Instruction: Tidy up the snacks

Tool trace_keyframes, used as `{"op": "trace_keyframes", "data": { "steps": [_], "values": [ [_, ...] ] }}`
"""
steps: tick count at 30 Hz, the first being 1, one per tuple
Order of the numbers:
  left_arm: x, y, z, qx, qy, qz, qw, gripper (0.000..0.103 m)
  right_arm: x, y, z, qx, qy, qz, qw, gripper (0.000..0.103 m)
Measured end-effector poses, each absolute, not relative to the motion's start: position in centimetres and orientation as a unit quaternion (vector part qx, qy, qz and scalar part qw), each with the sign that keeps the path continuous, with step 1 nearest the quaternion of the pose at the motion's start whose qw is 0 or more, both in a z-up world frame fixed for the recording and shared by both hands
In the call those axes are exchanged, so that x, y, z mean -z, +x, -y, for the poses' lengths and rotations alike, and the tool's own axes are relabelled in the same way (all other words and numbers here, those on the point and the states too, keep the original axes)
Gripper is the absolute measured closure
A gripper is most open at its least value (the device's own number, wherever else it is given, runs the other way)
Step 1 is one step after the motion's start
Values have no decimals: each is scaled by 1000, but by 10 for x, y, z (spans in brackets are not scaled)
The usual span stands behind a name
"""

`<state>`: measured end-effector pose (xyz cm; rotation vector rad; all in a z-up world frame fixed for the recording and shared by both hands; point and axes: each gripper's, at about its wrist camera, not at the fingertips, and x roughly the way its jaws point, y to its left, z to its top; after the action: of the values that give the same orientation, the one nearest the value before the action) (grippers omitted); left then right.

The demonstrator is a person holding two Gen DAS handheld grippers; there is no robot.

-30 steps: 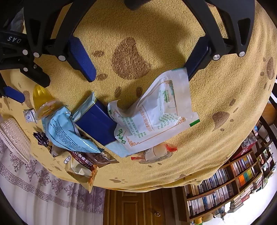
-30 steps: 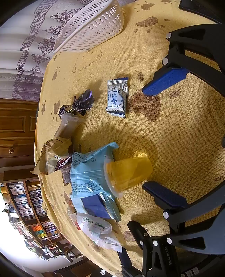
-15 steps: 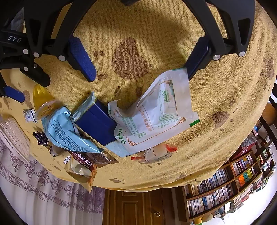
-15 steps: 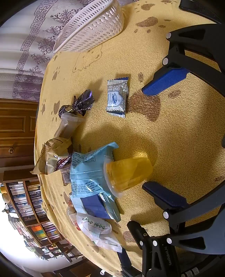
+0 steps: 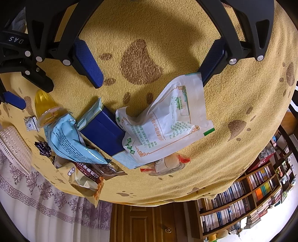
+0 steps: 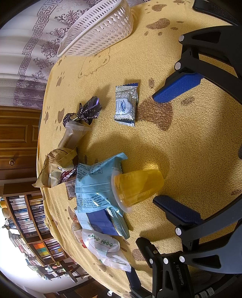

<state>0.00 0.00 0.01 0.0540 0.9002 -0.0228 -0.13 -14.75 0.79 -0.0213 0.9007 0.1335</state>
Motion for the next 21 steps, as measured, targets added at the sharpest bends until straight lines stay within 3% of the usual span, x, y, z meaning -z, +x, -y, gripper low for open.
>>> {"op": "trace_keyframes", "data": {
  "steps": [21],
  "values": [
    [-1, -2, 3, 9, 30, -434, 901, 5, -8, -1, 147, -64, -11, -435, 898, 2]
  ]
}}
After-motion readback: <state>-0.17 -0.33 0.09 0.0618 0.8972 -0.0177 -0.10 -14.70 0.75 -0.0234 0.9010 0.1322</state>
